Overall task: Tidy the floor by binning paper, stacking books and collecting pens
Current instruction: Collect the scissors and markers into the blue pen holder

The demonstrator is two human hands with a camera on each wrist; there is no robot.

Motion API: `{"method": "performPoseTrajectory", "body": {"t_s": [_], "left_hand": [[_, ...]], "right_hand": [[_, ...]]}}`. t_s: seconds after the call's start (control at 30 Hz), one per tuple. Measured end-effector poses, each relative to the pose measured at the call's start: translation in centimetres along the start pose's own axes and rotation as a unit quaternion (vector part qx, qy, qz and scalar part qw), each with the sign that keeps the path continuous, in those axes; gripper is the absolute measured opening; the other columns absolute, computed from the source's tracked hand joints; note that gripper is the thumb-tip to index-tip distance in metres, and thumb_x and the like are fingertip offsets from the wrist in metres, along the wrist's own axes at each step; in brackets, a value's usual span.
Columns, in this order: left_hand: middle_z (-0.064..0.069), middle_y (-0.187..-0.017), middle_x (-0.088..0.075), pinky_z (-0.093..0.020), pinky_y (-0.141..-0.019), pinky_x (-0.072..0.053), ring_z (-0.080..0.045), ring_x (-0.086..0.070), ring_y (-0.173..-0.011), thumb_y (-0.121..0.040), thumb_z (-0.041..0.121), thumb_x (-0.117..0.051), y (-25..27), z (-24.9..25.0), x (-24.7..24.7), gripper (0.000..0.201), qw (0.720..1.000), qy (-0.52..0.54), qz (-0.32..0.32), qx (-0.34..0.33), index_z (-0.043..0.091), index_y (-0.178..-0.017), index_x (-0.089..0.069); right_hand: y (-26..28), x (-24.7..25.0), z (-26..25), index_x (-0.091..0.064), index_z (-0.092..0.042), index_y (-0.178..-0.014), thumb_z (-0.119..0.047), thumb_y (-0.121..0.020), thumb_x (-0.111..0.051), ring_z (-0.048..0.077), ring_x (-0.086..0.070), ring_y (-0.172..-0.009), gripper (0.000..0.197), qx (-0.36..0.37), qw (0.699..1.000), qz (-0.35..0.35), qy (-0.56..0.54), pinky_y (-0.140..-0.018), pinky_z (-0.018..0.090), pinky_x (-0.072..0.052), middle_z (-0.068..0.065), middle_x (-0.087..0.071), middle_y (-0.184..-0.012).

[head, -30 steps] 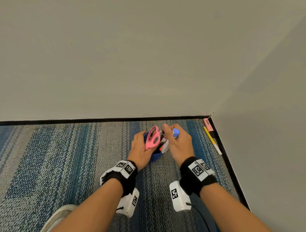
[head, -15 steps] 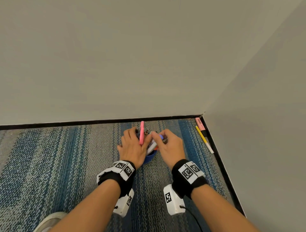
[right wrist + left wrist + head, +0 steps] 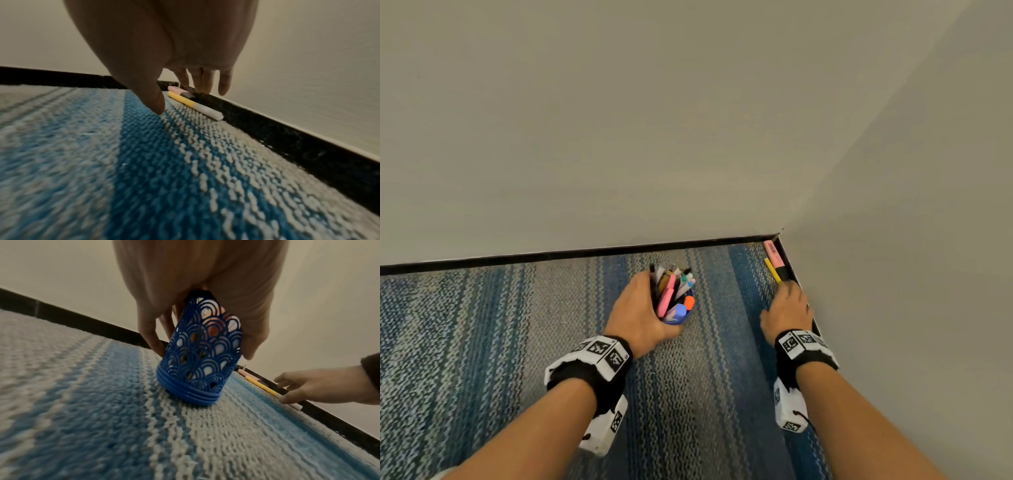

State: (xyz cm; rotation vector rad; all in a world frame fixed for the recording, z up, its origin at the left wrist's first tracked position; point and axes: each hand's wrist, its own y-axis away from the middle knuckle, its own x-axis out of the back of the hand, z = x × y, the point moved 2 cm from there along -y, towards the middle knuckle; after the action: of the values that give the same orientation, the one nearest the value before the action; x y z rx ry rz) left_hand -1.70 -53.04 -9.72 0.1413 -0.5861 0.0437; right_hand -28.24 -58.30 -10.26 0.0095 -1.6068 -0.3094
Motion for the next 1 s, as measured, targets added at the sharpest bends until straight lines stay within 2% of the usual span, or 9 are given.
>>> {"method": "performPoseTrajectory", "body": {"t_s": [0.1, 0.2, 0.33, 0.4, 0.47, 0.57, 0.73, 0.9, 1.0], "left_hand": [[0.007, -0.098, -0.060, -0.030, -0.073, -0.047, -0.017, -0.060, -0.088, -0.050, 0.042, -0.084, -0.8, 1.8, -1.0, 0.062, 1.000, 0.009, 0.025, -0.010, 0.033, -0.094, -0.041], [0.008, -0.112, -0.063, -0.031, -0.084, -0.051, -0.015, -0.062, -0.101, -0.050, 0.044, -0.084, -2.2, 3.4, -2.4, 0.078, 0.999, 0.031, 0.017, -0.017, 0.029, -0.115, -0.044], [0.008, -0.113, -0.057, -0.040, -0.088, -0.048, -0.019, -0.055, -0.106, -0.048, 0.057, -0.075, -4.1, 4.6, -4.2, 0.081, 0.998, -0.057, 0.002, -0.002, 0.029, -0.117, -0.045], [0.009, -0.113, -0.053, -0.043, -0.089, -0.048, -0.018, -0.055, -0.106, -0.046, 0.056, -0.072, -4.8, 4.6, -5.0, 0.081, 0.999, -0.041, 0.000, 0.014, 0.030, -0.117, -0.044], [0.009, -0.112, -0.052, -0.043, -0.088, -0.050, -0.018, -0.058, -0.102, -0.048, 0.051, -0.074, -5.1, 4.7, -5.8, 0.079, 1.000, 0.019, -0.010, 0.021, 0.033, -0.117, -0.041], [0.011, -0.109, -0.053, -0.045, -0.086, -0.051, -0.015, -0.060, -0.097, -0.047, 0.046, -0.076, -4.9, 4.8, -6.6, 0.078, 0.998, 0.065, -0.015, 0.021, 0.041, -0.113, -0.035], [0.014, -0.106, -0.057, -0.042, -0.083, -0.056, -0.007, -0.063, -0.094, -0.049, 0.041, -0.082, -4.7, 3.4, -7.1, 0.079, 0.987, 0.155, 0.019, 0.033, 0.042, -0.116, -0.038], [0.010, -0.104, -0.054, -0.046, -0.082, -0.054, -0.012, -0.060, -0.094, -0.045, 0.045, -0.077, -5.8, 3.5, -7.1, 0.075, 0.989, 0.140, -0.004, 0.043, 0.040, -0.107, -0.037], [0.005, -0.101, -0.055, -0.047, -0.081, -0.053, -0.017, -0.061, -0.090, -0.042, 0.047, -0.076, -6.6, 3.6, -7.0, 0.073, 0.989, 0.133, -0.021, 0.055, 0.038, -0.102, -0.035]], "right_hand": [[-1.3, 0.0, 1.0, -0.026, -0.005, -0.143, -0.019, -0.086, -0.057, 0.033, -0.037, -0.128, 0.066, -0.007, 1.000, -0.013, 0.023, -0.102, 0.044, -0.038, 0.016, -0.039, -0.143], [-2.6, 0.3, 1.3, -0.038, -0.004, -0.134, -0.016, -0.089, -0.046, 0.031, -0.044, -0.116, 0.048, 0.021, 0.994, -0.014, 0.111, -0.091, 0.039, -0.043, 0.014, -0.053, -0.128], [-4.3, 0.2, 1.1, -0.031, 0.004, -0.139, -0.022, -0.094, -0.045, 0.030, -0.056, -0.114, 0.053, 0.055, 0.982, -0.074, 0.163, -0.090, 0.036, -0.048, 0.015, -0.055, -0.128], [-5.0, 0.4, 0.6, -0.038, 0.002, -0.132, -0.022, -0.095, -0.045, 0.030, -0.060, -0.111, 0.045, 0.060, 0.986, -0.082, 0.133, -0.087, 0.036, -0.049, 0.015, -0.056, -0.126], [-5.8, 1.0, 0.1, -0.043, -0.002, -0.121, -0.020, -0.095, -0.042, 0.034, -0.061, -0.105, 0.031, 0.042, 0.997, -0.048, 0.047, -0.081, 0.038, -0.048, 0.017, -0.058, -0.119], [-7.3, 1.7, -0.8, -0.042, -0.003, -0.116, -0.025, -0.095, -0.043, 0.036, -0.063, -0.098, 0.031, 0.011, 0.999, 0.008, -0.032, -0.074, 0.037, -0.046, 0.019, -0.062, -0.112], [-9.3, 1.6, -1.9, -0.036, -0.004, -0.131, -0.028, -0.094, -0.049, 0.035, -0.062, -0.105, 0.046, -0.019, 0.999, -0.047, -0.021, -0.081, 0.037, -0.048, 0.018, -0.064, -0.117], [-10.7, 2.4, -1.9, -0.041, -0.008, -0.133, -0.033, -0.093, -0.055, 0.032, -0.060, -0.111, 0.049, -0.038, 0.997, -0.060, -0.022, -0.087, 0.036, -0.047, 0.014, -0.061, -0.122], [-10.8, 3.1, -1.6, -0.054, -0.006, -0.119, -0.036, -0.091, -0.058, 0.032, -0.061, -0.109, 0.042, -0.034, 0.996, -0.085, -0.012, -0.084, 0.034, -0.048, 0.015, -0.063, -0.119]]}}
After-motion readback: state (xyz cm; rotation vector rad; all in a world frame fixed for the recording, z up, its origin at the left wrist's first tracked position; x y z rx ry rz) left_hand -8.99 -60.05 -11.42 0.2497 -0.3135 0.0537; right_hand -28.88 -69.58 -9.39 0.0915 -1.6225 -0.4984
